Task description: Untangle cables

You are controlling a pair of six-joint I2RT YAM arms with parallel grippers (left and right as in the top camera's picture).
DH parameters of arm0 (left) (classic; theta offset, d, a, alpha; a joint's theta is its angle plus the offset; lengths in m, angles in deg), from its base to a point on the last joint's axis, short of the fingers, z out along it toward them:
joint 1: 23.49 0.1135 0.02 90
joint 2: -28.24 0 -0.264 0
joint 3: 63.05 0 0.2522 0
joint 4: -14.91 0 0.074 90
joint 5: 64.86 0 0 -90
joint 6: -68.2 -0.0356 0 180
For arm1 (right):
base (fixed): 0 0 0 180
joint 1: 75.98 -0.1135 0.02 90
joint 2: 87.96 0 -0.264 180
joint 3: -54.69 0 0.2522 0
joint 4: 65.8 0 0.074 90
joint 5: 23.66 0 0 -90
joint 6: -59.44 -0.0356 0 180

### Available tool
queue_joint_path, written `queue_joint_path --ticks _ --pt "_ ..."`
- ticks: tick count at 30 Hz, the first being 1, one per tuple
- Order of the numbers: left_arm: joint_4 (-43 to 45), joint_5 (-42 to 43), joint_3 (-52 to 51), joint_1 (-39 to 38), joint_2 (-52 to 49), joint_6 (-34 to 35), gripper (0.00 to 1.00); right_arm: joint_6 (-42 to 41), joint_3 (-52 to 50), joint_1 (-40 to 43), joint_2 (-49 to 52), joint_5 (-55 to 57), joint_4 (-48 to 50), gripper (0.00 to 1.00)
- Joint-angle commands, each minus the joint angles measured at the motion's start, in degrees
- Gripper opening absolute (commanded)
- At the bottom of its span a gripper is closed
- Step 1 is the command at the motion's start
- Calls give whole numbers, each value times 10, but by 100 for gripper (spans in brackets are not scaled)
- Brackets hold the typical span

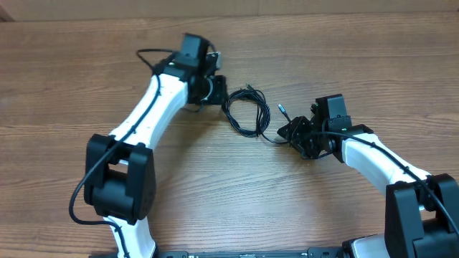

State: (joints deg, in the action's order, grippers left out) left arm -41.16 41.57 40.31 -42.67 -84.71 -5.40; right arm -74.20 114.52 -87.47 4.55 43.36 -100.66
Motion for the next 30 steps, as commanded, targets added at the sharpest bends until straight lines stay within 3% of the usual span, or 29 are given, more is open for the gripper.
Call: queue_joint_path --ticks 1,4,10,14,16,24,30 --pt "-2 -96 8 -28 -6 10 36 5 0 -18 -9 15 -1 50" --pt "0 -142 5 -40 -31 14 36 5 0 -33 -9 15 -12 54" --pt "4 -154 5 -35 -85 14 36 7 0 -43 -9 15 -38 55" --pt "5 -112 5 -35 -125 11 28 7 0 -43 -9 15 -43 55" --pt "-23 -64 5 -37 -141 -1 23 19 0 -43 -9 15 -49 55" --pt "-191 75 6 -38 -137 1 29 76 1 -32 -9 15 -87 56" --pt "-250 72 33 -36 -115 -36 19 127 1 8 -9 15 -138 59"
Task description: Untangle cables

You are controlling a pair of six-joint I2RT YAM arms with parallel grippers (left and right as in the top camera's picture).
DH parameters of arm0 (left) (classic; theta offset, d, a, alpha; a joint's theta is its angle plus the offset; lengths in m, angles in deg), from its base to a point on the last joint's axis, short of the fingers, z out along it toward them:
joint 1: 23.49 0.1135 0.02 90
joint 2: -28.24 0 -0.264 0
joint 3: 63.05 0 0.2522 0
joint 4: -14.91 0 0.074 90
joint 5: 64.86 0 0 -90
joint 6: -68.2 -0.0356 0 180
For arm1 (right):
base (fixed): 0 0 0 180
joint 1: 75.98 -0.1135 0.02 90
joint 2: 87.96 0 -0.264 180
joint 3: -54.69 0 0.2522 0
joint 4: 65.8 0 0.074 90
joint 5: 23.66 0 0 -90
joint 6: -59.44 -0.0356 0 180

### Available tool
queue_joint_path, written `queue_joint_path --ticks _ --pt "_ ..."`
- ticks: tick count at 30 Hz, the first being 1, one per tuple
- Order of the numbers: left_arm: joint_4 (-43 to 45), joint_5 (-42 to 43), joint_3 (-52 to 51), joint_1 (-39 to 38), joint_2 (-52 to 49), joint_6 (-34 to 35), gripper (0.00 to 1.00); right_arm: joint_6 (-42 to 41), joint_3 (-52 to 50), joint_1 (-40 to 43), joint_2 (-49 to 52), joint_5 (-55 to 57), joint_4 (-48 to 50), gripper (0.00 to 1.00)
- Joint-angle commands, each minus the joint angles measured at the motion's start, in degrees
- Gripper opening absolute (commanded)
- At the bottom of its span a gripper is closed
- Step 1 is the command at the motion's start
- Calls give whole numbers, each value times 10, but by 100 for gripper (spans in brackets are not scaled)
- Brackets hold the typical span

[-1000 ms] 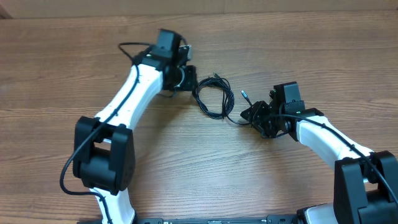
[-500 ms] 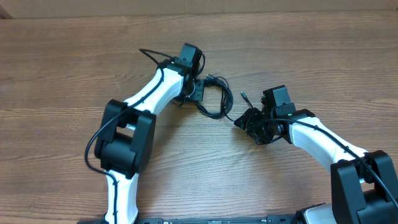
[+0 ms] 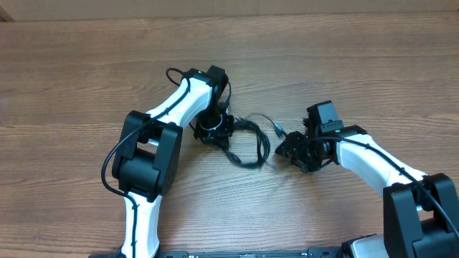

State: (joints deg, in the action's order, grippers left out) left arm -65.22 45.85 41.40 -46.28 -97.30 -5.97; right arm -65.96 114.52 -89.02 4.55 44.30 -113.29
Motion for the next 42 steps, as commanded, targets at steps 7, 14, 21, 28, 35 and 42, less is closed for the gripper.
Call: queue_joint_path --ticks 7,14,21,28,35,42 --pt "35 28 47 -1 52 -43 32 153 3 70 -9 -118 -30 69" --pt "68 27 45 -2 49 -80 38 153 3 73 -9 -171 -19 69" --pt "95 24 38 -14 49 -84 38 151 3 73 -9 -171 11 64" --pt "98 -20 25 -40 49 -84 35 38 3 73 -9 -164 111 62" --pt "144 -48 -22 -47 49 -83 21 22 3 72 -9 -164 120 63" --pt "153 -48 -45 -47 49 -83 4 22 3 72 -9 -164 116 63"
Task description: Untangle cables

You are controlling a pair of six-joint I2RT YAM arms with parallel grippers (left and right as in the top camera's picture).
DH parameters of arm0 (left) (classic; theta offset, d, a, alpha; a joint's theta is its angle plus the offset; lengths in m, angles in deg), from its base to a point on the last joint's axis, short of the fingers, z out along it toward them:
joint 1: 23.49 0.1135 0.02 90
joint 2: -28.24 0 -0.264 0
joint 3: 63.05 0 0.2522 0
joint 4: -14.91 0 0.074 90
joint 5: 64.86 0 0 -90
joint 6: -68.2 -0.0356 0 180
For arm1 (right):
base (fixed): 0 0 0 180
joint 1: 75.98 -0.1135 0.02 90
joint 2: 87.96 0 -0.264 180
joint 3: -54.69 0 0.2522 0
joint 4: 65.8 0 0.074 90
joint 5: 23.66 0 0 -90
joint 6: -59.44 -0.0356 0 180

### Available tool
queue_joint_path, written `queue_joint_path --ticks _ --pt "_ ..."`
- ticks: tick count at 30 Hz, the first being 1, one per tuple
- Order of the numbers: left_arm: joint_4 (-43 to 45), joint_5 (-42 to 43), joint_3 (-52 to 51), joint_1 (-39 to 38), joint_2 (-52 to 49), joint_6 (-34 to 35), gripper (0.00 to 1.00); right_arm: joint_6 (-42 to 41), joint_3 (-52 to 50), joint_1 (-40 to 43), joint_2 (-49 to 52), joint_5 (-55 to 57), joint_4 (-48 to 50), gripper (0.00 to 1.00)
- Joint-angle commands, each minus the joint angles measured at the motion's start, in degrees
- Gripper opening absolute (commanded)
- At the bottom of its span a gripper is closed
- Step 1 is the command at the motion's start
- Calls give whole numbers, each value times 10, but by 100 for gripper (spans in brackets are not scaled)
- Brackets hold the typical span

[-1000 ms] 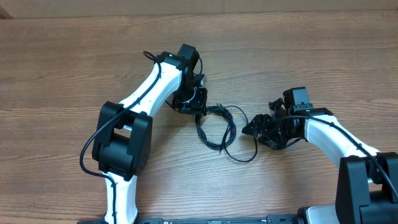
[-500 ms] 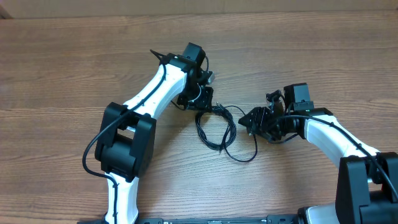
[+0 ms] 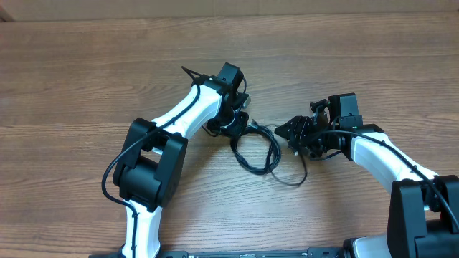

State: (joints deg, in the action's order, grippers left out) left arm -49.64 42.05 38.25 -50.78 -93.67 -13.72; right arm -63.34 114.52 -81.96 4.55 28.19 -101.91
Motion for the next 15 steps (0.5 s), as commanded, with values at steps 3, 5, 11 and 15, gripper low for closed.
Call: queue_joint_path --ticks 3,5,11,15 --pt "-3 -10 -13 1 14 -4 4 -5 3 2 -9 -3 3 63" --pt "1 -9 -13 10 19 20 4 -5 3 2 -9 -6 0 60" --pt "32 56 -13 54 73 51 4 -38 3 2 -9 -34 -8 60" --pt "53 162 -13 65 96 -7 4 -69 3 2 -9 -59 22 60"
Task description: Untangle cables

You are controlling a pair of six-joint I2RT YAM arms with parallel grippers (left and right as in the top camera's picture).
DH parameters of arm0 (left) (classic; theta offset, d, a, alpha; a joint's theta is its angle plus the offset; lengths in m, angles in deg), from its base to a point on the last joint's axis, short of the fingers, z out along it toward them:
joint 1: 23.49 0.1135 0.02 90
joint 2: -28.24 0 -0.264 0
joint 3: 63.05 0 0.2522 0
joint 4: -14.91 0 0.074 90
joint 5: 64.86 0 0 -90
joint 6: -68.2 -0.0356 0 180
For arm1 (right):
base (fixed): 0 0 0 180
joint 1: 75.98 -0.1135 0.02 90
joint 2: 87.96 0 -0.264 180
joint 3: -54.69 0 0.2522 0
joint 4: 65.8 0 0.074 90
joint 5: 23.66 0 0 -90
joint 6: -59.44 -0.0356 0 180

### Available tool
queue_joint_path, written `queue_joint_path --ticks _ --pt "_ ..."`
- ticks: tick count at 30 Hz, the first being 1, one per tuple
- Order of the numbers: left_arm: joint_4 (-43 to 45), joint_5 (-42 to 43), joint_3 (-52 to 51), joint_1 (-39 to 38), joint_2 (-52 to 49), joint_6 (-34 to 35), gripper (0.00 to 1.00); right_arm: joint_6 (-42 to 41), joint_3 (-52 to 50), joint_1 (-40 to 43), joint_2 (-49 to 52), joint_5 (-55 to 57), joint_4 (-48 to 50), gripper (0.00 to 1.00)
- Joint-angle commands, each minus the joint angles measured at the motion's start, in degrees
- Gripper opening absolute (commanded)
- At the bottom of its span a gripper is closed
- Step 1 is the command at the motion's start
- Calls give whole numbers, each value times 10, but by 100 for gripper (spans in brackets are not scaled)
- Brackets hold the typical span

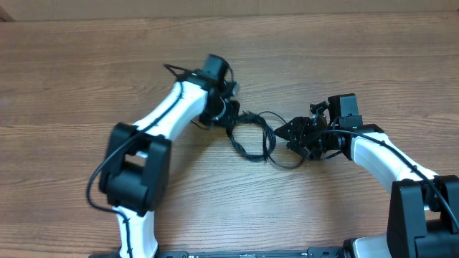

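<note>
A thin black cable [252,137] lies in a loose coil on the wooden table [72,86] between the two arms. My left gripper [232,116] is at the coil's upper left, shut on a strand there. At the coil's right, my right gripper [290,133] points left and is shut on the cable's other end. A slack loop [285,164] sags below it. The fingertips of both grippers are dark and hard to make out against the cable.
The white left arm [168,118] reaches in from the lower left, and the white right arm [380,154] from the lower right. Bare wood surrounds the cable on all sides.
My left gripper has moved a little up and to the left, pulling the coil with it. The loop under the right gripper has shortened. The right gripper has barely moved.
At first the coil lay between the grippers, the left one at its upper left and the right one at its right. Then the left arm had swung in over the coil. Later the right gripper was further right and a loop hung below; now the coil is stretched slightly between them.
</note>
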State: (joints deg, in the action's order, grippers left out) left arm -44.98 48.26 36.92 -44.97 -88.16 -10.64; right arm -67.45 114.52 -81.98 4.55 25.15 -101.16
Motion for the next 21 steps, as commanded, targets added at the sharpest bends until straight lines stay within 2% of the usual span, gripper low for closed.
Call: queue_joint_path --ticks 1,4,6,12,14,16,19,21 --pt "7 121 0 7 41 -52 4 -39 3 2 -9 -31 31 60" --pt "-1 158 0 5 40 -92 4 -54 3 2 -9 -31 76 60" --pt "-6 155 0 1 40 -101 4 -54 3 2 -9 -31 92 60" --pt "-8 153 0 -3 40 -112 4 -46 3 2 -9 -23 82 58" --pt "-8 153 0 -3 40 -115 4 -34 3 2 -9 -24 78 51" --pt "-7 153 0 -3 40 -119 4 -41 3 2 -9 -27 65 38" --pt "-7 153 0 -3 40 -123 4 -89 3 0 -9 -27 28 25" --pt "-4 153 0 -3 40 -122 4 -125 3 -4 -9 -26 6 25"
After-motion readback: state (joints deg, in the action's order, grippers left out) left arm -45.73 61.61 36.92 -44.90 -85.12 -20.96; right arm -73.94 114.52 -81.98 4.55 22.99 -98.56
